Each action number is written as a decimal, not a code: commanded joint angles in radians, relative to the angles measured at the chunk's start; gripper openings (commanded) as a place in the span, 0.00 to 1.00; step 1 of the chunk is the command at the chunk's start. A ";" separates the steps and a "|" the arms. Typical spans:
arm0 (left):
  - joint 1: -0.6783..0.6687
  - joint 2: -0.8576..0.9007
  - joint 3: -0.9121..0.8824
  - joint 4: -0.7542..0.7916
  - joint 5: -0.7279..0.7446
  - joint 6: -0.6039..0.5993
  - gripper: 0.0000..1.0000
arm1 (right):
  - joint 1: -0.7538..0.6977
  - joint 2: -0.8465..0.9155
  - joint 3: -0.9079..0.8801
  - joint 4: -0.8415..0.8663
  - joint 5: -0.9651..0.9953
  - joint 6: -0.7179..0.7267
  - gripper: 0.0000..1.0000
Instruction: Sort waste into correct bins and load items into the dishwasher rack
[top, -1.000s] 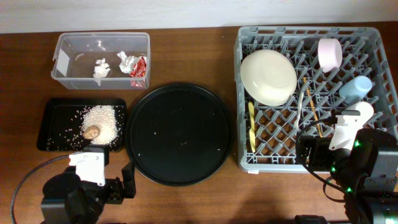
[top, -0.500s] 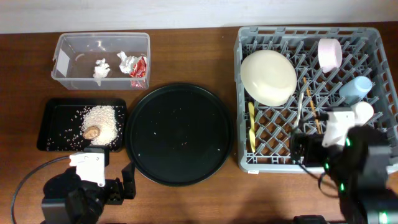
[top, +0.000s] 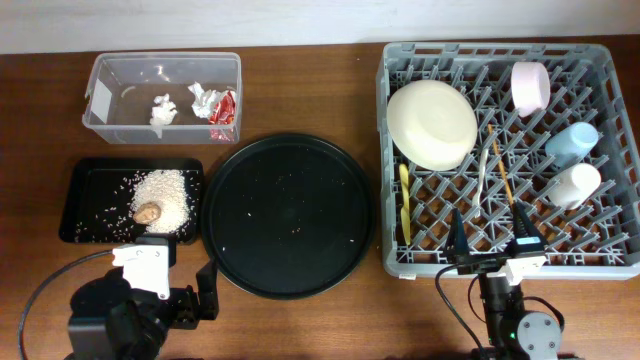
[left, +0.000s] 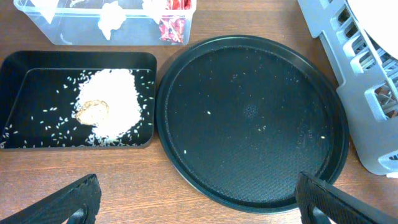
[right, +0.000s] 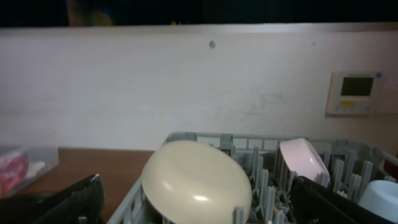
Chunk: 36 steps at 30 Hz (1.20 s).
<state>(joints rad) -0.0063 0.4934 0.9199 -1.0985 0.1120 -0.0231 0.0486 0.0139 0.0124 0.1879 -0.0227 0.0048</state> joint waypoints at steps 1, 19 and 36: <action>0.001 -0.005 0.000 0.003 -0.001 0.009 0.99 | 0.000 -0.010 -0.007 -0.040 -0.038 -0.061 0.98; 0.005 -0.032 -0.013 0.000 -0.088 0.039 0.99 | -0.011 -0.010 -0.007 -0.257 -0.074 -0.060 0.98; 0.022 -0.489 -0.911 1.017 -0.106 0.084 0.99 | -0.011 -0.010 -0.007 -0.257 -0.074 -0.060 0.98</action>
<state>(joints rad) 0.0097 0.0135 0.0212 -0.0883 0.0170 0.0223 0.0418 0.0101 0.0105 -0.0654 -0.0807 -0.0563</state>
